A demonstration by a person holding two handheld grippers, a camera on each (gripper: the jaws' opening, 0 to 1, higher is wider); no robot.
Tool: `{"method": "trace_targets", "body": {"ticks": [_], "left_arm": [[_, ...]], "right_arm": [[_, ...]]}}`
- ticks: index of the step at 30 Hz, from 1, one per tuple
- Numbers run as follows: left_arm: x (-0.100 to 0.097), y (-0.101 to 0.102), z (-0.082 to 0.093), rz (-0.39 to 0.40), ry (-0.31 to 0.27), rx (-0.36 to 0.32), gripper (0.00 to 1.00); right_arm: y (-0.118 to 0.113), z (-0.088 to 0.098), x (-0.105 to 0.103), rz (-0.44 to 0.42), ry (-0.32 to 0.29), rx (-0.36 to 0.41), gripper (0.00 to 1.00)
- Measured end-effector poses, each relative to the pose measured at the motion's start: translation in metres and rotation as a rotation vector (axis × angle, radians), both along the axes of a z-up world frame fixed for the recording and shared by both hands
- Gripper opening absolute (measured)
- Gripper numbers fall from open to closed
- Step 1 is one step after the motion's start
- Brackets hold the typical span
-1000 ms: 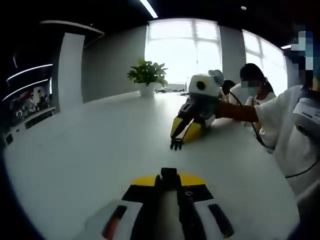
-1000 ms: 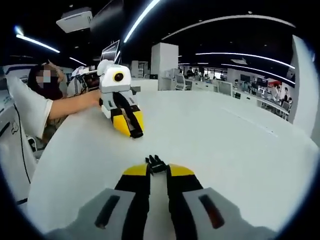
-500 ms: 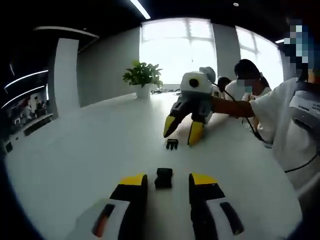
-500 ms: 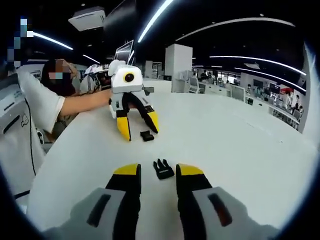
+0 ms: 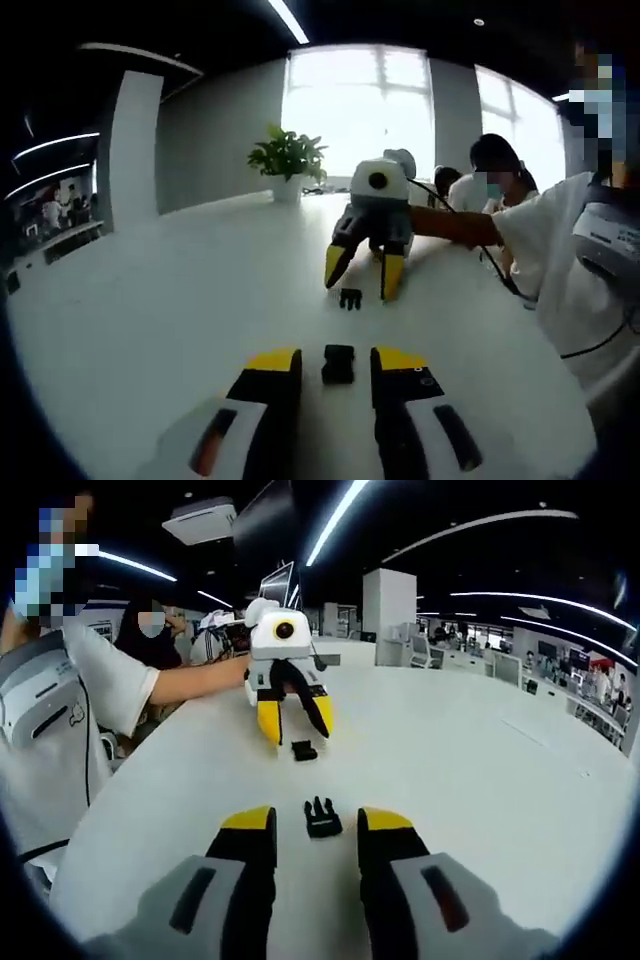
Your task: Snap the two parts of the plastic buckle together until the buckle closes and remains connected.
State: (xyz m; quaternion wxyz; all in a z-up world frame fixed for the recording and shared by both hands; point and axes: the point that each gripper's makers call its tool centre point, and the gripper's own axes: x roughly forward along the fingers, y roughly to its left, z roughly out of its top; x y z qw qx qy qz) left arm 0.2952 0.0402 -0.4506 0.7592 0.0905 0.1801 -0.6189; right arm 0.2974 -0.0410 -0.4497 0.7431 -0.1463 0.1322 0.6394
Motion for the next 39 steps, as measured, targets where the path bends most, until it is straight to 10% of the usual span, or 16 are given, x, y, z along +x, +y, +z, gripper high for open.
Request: {"method": "trace_targets", "body": {"ticks": [39], "left_arm": [[0.0011, 0.0028, -0.0094, -0.010, -0.010, 0.031, 0.17]], "right_arm": [[0.0003, -0.0035, 0.0004, 0.079, -0.007, -0.009, 0.14]]}}
